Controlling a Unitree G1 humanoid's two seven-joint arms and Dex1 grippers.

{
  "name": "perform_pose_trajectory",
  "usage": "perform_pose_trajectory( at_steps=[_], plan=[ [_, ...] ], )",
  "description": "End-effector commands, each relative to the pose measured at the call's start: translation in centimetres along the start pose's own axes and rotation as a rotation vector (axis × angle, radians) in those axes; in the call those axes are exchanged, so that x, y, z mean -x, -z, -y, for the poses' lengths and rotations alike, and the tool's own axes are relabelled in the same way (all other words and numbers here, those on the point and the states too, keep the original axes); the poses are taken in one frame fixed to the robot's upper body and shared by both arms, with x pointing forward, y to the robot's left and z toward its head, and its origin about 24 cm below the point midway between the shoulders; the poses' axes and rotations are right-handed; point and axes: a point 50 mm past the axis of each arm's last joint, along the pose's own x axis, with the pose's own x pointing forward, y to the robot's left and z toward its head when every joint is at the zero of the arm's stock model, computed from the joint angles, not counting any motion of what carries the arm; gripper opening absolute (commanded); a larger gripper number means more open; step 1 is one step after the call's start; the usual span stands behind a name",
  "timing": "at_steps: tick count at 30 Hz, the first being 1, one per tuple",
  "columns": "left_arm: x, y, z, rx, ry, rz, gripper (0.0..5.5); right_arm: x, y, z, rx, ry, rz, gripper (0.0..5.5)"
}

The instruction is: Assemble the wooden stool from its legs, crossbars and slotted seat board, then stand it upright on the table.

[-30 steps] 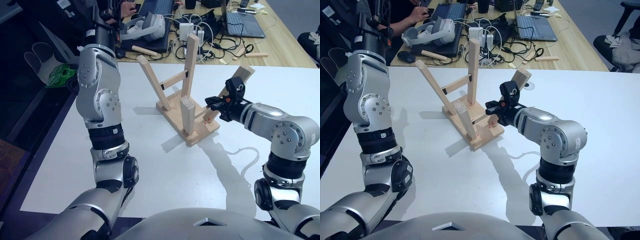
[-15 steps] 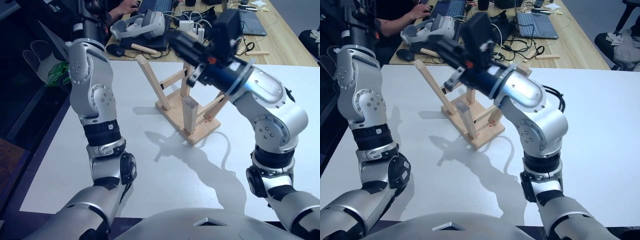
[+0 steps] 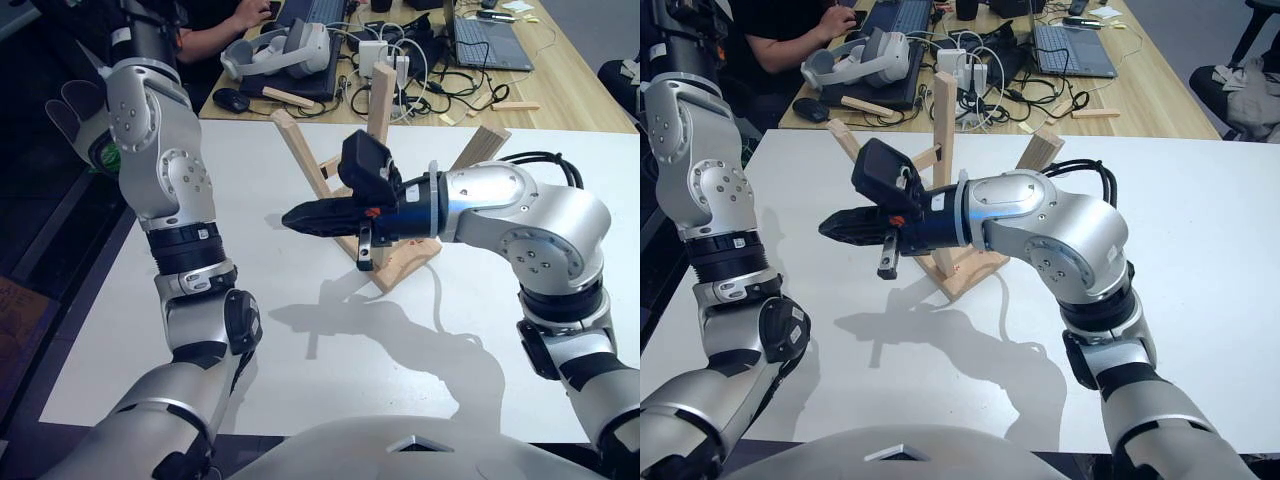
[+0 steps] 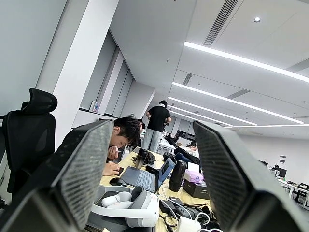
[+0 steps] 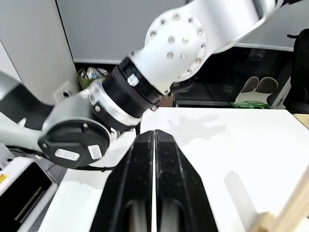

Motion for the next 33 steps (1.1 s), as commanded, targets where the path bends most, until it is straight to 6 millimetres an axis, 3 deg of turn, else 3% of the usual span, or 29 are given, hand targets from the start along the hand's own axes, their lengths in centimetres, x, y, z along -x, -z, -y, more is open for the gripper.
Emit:
perform_pose_trajectory(
  at_steps=[1, 9, 18, 21, 23, 25, 27, 28, 30, 33],
  plan=[
    [0.3, 0.6, 0.0, 0.001, -0.003, -0.023, 3.04, 2.4, 0.6, 0.7, 0.076, 0.100, -0.120, 0.03],
    [0.9, 1.0, -0.2, 0.007, -0.012, -0.046, 3.04, 7.8, 4.0, 2.2, 0.171, 0.266, -0.420, 0.03],
    [2.8, 2.7, -0.4, -0.063, -0.046, -0.197, 3.04, 9.0, 4.4, 2.9, 0.227, 0.325, -0.436, 0.03],
    [3.9, 2.9, -1.2, -0.153, -0.061, -0.270, 3.04, 9.1, 1.9, 3.9, 0.253, 0.415, -0.256, 0.03],
    [4.9, 2.6, -1.7, -0.199, -0.072, -0.304, 3.04, 9.6, -1.6, 4.6, 0.256, 0.503, 0.053, 0.03],
    [6.0, 2.7, -1.9, -0.239, -0.076, -0.353, 3.04, 11.1, -4.5, 5.3, 0.207, 0.626, 0.326, 0.03],
    [7.6, 3.5, -1.9, -0.269, -0.065, -0.439, 3.04, 13.2, -5.2, 6.5, 0.145, 0.789, 0.443, 0.03],
    [8.8, 4.1, -1.7, -0.274, -0.053, -0.504, 3.04, 14.4, -4.4, 7.1, 0.117, 0.888, 0.431, 0.03],
    [11.6, 6.1, -1.2, -0.250, -0.017, -0.668, 3.04, 16.8, -0.7, 7.8, 0.074, 1.072, 0.306, 0.03],
    [13.6, 7.4, -0.9, -0.217, -0.001, -0.750, 3.04, 21.0, 5.0, 7.6, -0.002, 1.323, 0.191, 0.03]
  ],
)
